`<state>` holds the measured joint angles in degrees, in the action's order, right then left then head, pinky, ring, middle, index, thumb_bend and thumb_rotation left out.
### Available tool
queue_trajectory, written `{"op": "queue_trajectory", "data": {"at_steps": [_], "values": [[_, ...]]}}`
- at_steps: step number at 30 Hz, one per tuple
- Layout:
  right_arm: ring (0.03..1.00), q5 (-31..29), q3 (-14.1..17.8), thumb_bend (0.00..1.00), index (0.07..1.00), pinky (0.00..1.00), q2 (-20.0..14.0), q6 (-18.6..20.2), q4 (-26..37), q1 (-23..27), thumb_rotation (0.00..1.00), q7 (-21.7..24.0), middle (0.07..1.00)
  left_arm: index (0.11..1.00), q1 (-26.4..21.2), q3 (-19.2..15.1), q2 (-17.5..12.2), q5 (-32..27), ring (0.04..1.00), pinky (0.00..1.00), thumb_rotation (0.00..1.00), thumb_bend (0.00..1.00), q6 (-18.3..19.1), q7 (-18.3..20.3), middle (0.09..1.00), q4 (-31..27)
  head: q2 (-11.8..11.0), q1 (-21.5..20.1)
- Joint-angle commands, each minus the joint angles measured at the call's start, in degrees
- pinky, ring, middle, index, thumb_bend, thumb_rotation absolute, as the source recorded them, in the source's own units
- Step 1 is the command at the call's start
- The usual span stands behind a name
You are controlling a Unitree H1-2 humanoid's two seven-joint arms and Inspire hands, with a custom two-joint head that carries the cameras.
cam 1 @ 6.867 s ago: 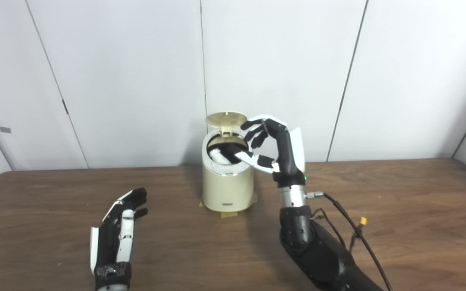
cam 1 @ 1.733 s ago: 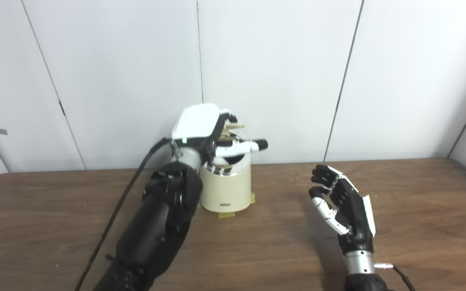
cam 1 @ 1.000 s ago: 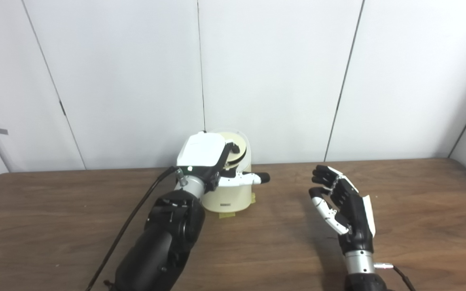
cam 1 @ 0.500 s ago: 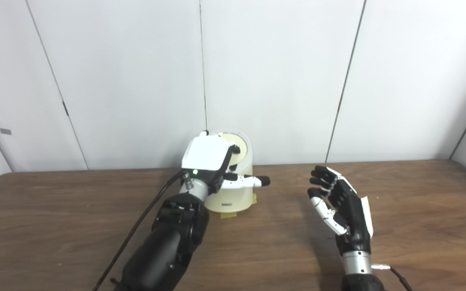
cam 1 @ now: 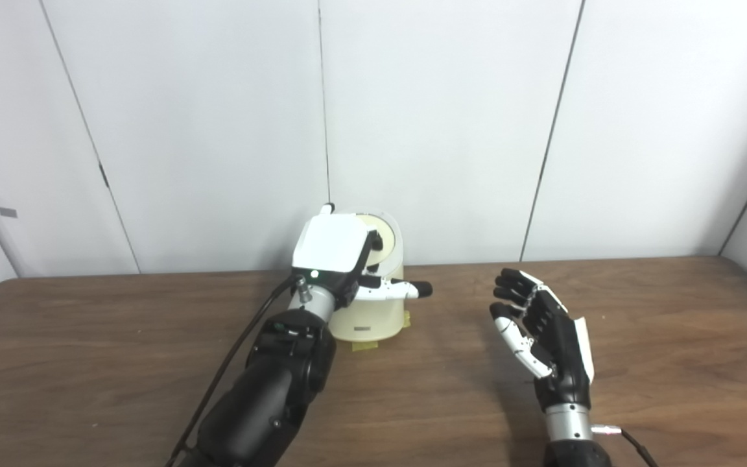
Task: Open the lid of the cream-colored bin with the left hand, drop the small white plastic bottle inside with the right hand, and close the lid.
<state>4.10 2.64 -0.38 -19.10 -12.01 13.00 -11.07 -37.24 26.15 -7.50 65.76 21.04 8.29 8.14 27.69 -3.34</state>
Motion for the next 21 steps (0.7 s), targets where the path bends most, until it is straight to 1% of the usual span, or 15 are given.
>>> {"op": "queue_trajectory", "data": {"at_steps": [1,2,4,6,12,15,17,19,20,21], "values": [[0.716,-0.12,-0.28,0.21,0.711,0.62,0.95,-1.70,0.30,0.09,0.33,0.38,0.726,0.729,0.10,-1.84,-0.45,-1.61,0.799,1.00,1.00,0.88,0.13,-2.13,0.711,1.54,0.04,-0.07],[0.718,0.08,-0.30,0.20,0.712,0.63,0.94,-1.85,0.19,0.10,0.33,0.29,0.727,0.746,0.18,-2.12,-0.35,-2.44,0.804,1.00,1.00,0.85,-0.23,-2.33,0.727,0.98,0.04,-0.07],[0.714,0.66,-0.21,0.21,0.708,0.62,1.11,-1.60,0.28,0.08,0.33,-0.25,0.725,0.799,0.41,-2.14,-0.35,-3.30,0.847,1.00,0.99,0.81,-0.55,-1.65,0.786,-0.75,0.04,-0.07],[0.710,0.78,-0.16,0.21,0.706,0.62,1.19,-1.47,0.26,0.11,0.33,-0.41,0.722,0.818,0.56,-2.01,-0.36,-3.60,0.866,1.00,0.99,0.80,-0.64,-1.11,0.811,-1.94,0.03,-0.03],[0.720,0.26,-0.20,0.19,0.713,0.63,1.26,-1.24,0.21,0.13,0.29,-0.12,0.730,0.848,0.53,-2.45,0.11,-3.86,0.899,1.00,0.94,0.75,-0.34,-0.38,0.862,-3.97,-0.27,-0.04],[0.716,0.32,-0.19,0.19,0.711,0.62,1.21,-1.62,-0.03,0.18,0.29,-0.18,0.728,0.893,0.29,-3.11,0.01,-4.42,0.949,1.00,0.94,0.75,-0.34,-0.63,0.914,-4.35,-0.27,-0.04],[0.715,0.35,-0.14,0.20,0.710,0.62,1.23,-1.73,-0.28,0.27,0.31,-0.28,0.726,0.939,0.04,-3.67,0.12,-4.41,0.988,1.00,0.95,0.76,-0.02,-1.08,0.959,-4.58,-0.41,-0.01],[0.712,0.53,-0.14,0.20,0.709,0.62,1.22,-1.71,-0.34,0.29,0.30,-0.36,0.724,0.968,-0.07,-4.42,0.28,-4.60,0.997,1.00,0.97,0.75,0.04,-2.27,0.986,-5.10,-0.42,0.01],[0.711,0.47,-0.12,0.20,0.707,0.62,1.26,-1.62,-0.28,0.27,0.30,-0.35,0.723,0.979,0.04,-5.26,0.61,-5.54,0.999,1.00,0.99,0.74,-0.29,-3.35,0.995,-5.41,-0.44,0.01],[0.712,0.22,-0.12,0.20,0.707,0.62,1.29,-1.53,-0.22,0.21,0.29,-0.20,0.723,0.975,0.33,-6.39,1.08,-6.64,1.000,1.00,0.99,0.73,-1.02,-5.53,0.991,-5.75,-0.45,0.00]]}}
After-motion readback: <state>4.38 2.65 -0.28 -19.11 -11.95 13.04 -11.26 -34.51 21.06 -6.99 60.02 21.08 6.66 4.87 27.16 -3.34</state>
